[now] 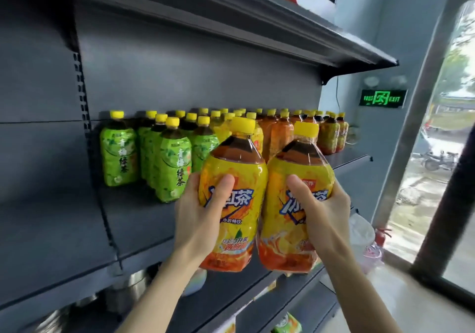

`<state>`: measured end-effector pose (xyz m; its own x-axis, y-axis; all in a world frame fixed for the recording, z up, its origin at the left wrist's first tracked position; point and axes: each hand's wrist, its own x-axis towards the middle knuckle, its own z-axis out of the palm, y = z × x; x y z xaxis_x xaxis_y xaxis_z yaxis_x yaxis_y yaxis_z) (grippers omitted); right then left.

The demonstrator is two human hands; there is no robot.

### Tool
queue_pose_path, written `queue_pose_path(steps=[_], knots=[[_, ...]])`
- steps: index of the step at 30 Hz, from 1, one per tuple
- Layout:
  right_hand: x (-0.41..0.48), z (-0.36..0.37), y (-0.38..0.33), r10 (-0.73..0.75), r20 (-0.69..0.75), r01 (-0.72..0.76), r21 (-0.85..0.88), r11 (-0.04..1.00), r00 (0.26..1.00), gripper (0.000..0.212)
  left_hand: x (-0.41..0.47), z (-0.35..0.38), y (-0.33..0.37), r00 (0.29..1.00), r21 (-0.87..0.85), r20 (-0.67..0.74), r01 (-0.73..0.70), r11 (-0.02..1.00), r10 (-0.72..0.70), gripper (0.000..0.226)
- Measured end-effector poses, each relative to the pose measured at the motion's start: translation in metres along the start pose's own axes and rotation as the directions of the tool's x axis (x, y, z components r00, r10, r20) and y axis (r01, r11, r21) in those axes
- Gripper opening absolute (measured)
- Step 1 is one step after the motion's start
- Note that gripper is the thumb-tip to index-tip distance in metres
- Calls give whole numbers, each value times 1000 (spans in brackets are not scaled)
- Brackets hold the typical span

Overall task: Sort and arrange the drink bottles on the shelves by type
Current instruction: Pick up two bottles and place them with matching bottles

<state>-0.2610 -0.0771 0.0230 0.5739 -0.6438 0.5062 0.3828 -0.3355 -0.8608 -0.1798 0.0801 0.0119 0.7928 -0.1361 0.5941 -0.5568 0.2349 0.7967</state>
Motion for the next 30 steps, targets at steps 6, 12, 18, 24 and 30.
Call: queue_pose_path(steps=[6, 12, 18, 24, 30], knots=[[112, -70, 57, -26, -97, 17, -87, 996, 995, 67, 70, 131, -57, 995, -70, 99, 30, 997, -23, 52], [208, -142, 118, -38, -157, 20, -114, 993, 987, 61, 112, 254, -112, 988, -69, 153, 37, 997, -26, 47], [313, -220, 171, -36, -104, 22, -135, 991, 994, 59, 144, 381, -156, 992, -82, 113, 59, 995, -49, 51], [409, -264, 221, -9, -21, 8, -87, 996, 1000, 60, 181, 467, -199, 999, 10, 29, 43, 999, -44, 56], [493, -281, 280, 0, 56, 2, -35, 999, 998, 60, 221, 531, -241, 998, 87, -70, 14, 996, -8, 56]])
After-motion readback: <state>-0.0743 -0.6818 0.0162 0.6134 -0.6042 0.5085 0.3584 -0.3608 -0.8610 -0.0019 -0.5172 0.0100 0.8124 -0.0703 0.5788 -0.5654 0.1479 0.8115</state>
